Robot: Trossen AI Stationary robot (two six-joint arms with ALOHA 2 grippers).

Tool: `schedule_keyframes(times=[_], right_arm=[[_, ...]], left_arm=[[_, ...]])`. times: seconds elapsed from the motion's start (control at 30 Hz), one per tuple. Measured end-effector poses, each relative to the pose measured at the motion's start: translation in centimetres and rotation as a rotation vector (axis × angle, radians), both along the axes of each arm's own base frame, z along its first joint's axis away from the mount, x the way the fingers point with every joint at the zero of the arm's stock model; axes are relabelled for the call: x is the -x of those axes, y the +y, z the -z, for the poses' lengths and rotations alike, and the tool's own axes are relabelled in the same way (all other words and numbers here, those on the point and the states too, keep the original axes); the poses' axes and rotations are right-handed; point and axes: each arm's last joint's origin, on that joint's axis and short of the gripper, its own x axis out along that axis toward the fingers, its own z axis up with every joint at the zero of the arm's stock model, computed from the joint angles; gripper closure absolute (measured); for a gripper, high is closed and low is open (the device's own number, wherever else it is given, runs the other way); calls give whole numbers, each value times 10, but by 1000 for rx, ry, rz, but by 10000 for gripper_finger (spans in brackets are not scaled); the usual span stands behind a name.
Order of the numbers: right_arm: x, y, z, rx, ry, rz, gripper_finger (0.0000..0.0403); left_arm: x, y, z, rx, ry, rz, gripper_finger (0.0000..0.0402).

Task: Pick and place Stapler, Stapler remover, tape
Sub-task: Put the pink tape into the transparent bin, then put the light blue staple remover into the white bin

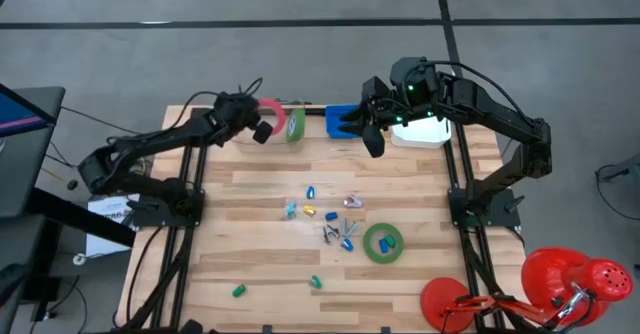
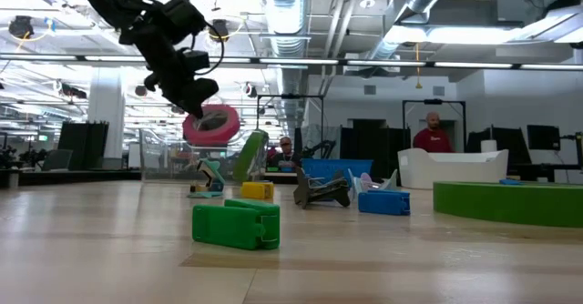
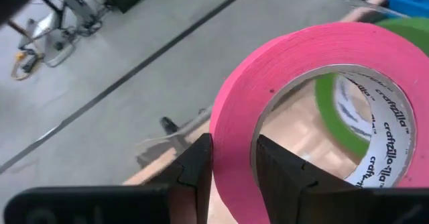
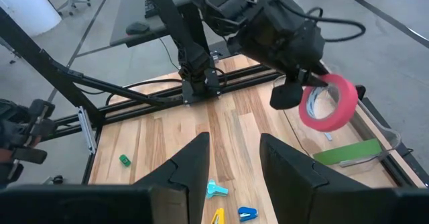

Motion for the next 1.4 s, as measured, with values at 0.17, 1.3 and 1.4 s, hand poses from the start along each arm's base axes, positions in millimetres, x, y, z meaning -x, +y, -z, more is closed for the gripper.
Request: schedule_keyframes(times=[0.17, 1.3, 1.4], right_arm=[[0, 0, 0, 0, 0, 0, 278], [0, 0, 0, 0, 0, 0, 278], [0, 0, 0, 0, 0, 0, 278]], left_arm=[[-2, 1, 4, 13, 8, 6, 309], [-21, -22, 3, 89, -100, 148, 135], [-27, -32, 2, 111, -114, 221, 135]])
